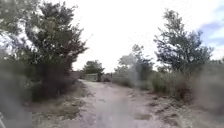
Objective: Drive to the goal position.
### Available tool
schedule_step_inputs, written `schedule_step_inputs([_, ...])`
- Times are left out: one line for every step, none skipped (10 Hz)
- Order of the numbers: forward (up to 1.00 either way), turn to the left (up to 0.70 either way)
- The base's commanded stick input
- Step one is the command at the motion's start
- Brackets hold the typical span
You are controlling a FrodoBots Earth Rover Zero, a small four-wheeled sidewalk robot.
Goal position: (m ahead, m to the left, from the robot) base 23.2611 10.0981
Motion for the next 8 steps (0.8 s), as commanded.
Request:
schedule_step_inputs([0.45, 0.0])
schedule_step_inputs([0.45, 0.0])
schedule_step_inputs([0.45, 0.0])
schedule_step_inputs([0.45, 0.0])
schedule_step_inputs([0.45, 0.0])
schedule_step_inputs([0.45, 0.0])
schedule_step_inputs([0.45, 0.0])
schedule_step_inputs([0.45, 0.0])
